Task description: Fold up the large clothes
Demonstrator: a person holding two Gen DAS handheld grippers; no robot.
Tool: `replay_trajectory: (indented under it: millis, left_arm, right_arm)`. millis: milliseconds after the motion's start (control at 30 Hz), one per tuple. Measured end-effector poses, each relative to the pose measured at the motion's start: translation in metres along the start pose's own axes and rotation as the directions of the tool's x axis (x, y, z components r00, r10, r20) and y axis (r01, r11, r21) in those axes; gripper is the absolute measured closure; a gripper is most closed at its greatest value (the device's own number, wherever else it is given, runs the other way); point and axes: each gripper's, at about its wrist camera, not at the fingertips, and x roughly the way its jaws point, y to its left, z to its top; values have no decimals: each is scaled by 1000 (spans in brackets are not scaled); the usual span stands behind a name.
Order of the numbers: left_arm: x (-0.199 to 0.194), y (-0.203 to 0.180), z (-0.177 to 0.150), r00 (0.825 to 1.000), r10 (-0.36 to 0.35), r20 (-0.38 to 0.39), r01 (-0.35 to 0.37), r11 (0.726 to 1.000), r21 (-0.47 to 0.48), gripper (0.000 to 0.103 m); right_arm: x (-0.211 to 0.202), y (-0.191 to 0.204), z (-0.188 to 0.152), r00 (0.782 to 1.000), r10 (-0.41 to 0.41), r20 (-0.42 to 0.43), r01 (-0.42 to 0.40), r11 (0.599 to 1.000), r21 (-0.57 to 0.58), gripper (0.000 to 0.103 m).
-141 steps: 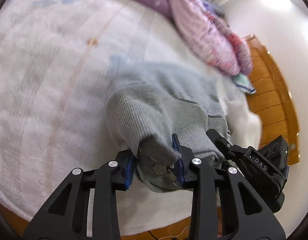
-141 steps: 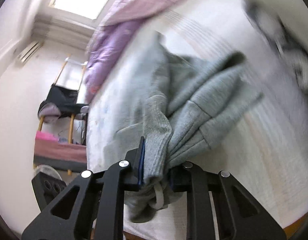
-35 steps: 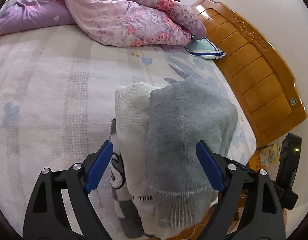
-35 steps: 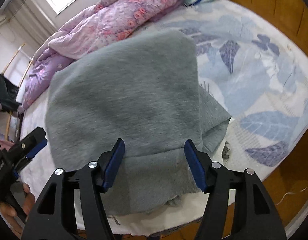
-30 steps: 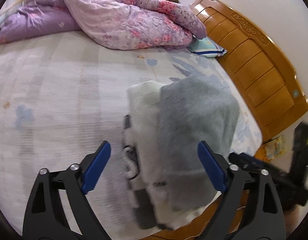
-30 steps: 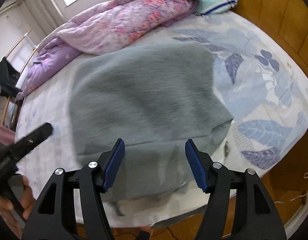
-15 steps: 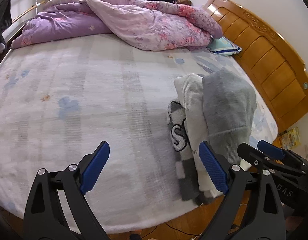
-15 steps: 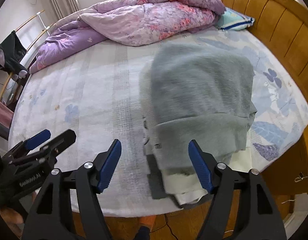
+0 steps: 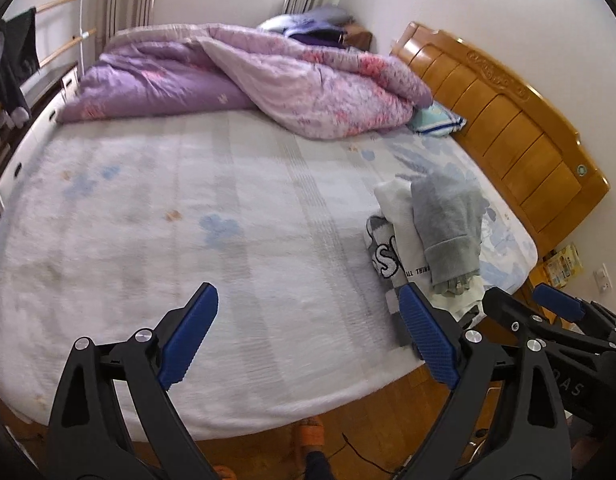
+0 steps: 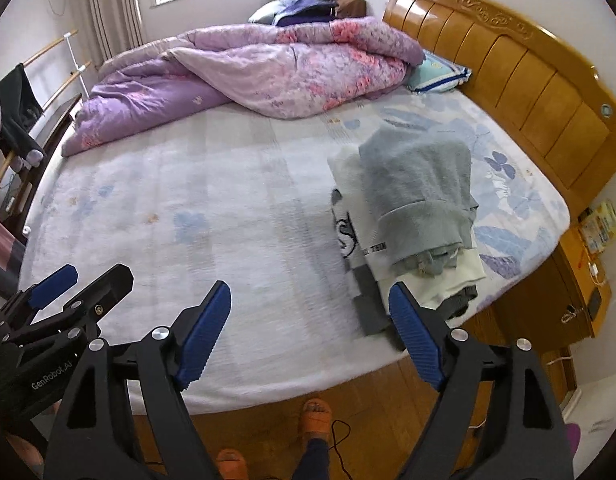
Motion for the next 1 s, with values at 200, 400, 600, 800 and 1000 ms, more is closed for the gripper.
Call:
replay_trajectory:
  millis: [200,400,600,800,1000]
  left_arm:
    - [-78,11,3,999,9,47,-11,999,49,10]
    - [-137,12,8,997,21,76,-24,999,35,10]
    - [-183,10,17,994,59,93,-63,997,33,10]
    - [-224,7,21,988,103,116,-104,995,-2,10]
    - [-251,1,31,982,118,149,-118,993,-9,10]
  right_arm:
    - [-73,30,-8,999,-3,45,2,1000,19,24]
    - [-126,45,-7,997,-4,73,4,1000,-5,18]
    - [-165,54,-2,996,16,90,-13,999,-33,17]
    - [-195,62,3,993,47,104,-38,996,-80,15]
    - [-221,65,11,988,53,142,-40,995,-94,15]
